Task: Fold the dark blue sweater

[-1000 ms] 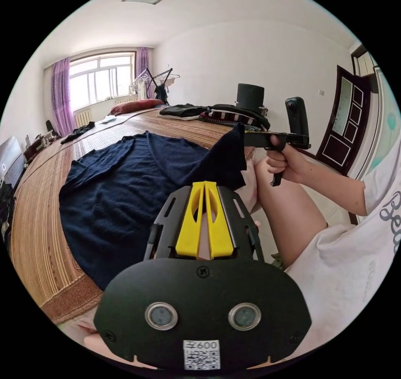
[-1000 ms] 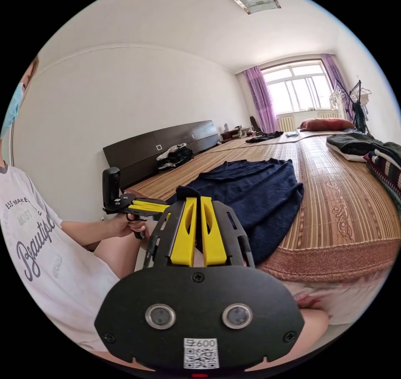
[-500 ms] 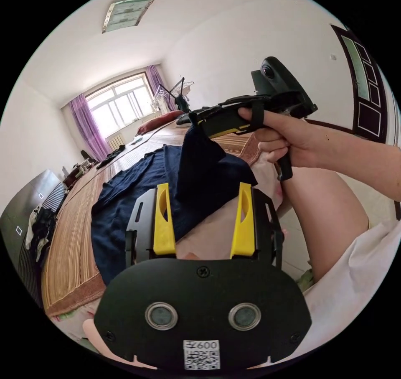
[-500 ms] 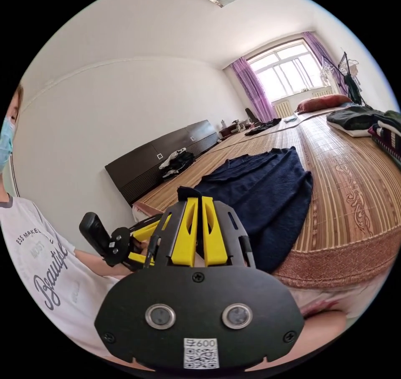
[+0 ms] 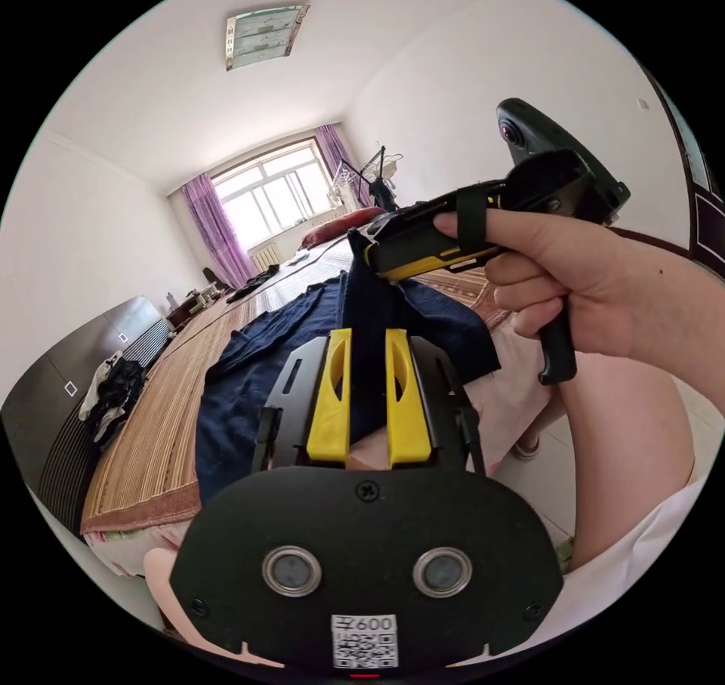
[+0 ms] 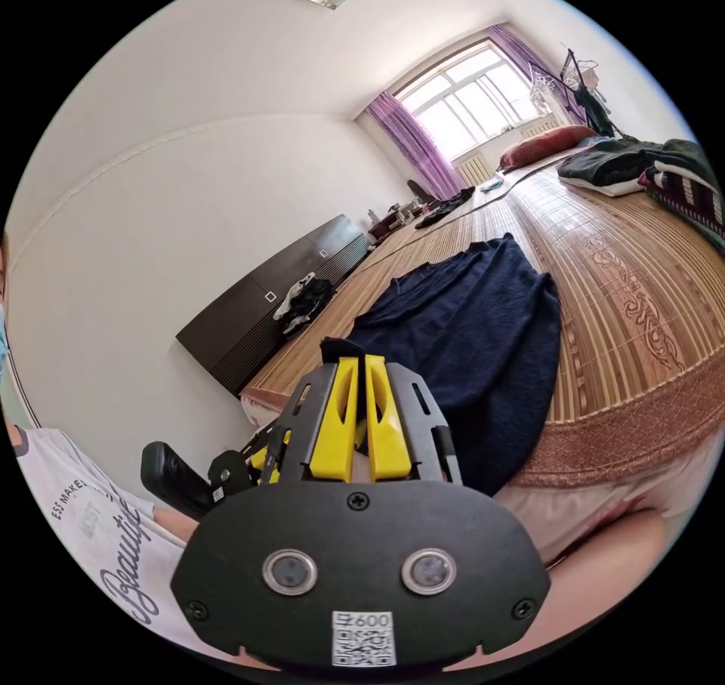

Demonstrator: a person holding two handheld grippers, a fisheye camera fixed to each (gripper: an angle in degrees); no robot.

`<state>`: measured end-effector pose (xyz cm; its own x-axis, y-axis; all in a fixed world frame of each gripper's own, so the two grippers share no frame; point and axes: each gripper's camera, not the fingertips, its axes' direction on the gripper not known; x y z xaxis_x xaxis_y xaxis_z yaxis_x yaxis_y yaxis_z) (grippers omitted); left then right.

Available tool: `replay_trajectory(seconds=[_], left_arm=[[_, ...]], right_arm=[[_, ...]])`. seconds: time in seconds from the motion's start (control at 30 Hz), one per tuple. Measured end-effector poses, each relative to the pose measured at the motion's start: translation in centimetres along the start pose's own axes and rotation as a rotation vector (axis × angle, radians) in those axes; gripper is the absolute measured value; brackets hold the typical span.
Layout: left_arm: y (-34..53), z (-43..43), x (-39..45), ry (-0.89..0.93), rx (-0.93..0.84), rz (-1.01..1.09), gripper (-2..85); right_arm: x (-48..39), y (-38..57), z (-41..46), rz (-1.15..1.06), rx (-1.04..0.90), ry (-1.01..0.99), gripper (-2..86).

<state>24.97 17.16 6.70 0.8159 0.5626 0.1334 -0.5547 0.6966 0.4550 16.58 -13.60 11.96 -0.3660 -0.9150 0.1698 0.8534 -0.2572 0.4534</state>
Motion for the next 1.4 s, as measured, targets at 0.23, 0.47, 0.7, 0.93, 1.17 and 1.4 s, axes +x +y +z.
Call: replay_trajectory(seconds=[0.23,0.47,0.7,0.93,1.17,1.4], left_arm=[[-2.6,-0.7,-6.2,0.039,0.042,-0.025,2.1],[-8.1,-0.2,-17.0,0.134,0.072,-0.13,1.7],[-17.9,7.6,-32.5,0.334,-0.07,-0.301,1.2],[-23.7,19.6,-48.7,0.601,-0.218,-0.541,1.2],[-29.2,29.9,-61.1,0.622,-0.339,-0.617,0.8],[-30.8,38.3,-72.2,0.697,-0.383,-0.78,0.8]], right_arm=[[0.4,-6.2,-0.3,-0.005,-0.02,0.003,-0.8],[1.5,-16.8,1.4,-0.073,-0.105,-0.031,-0.8],[1.3,-34.0,8.7,-0.263,-0.356,-0.032,-0.8],[5.7,-48.9,19.7,-0.292,-0.502,0.04,-0.9],[11.5,-62.0,32.6,-0.322,-0.61,-0.056,-0.9],[15.0,-68.6,42.9,-0.375,-0.765,-0.018,-0.9]])
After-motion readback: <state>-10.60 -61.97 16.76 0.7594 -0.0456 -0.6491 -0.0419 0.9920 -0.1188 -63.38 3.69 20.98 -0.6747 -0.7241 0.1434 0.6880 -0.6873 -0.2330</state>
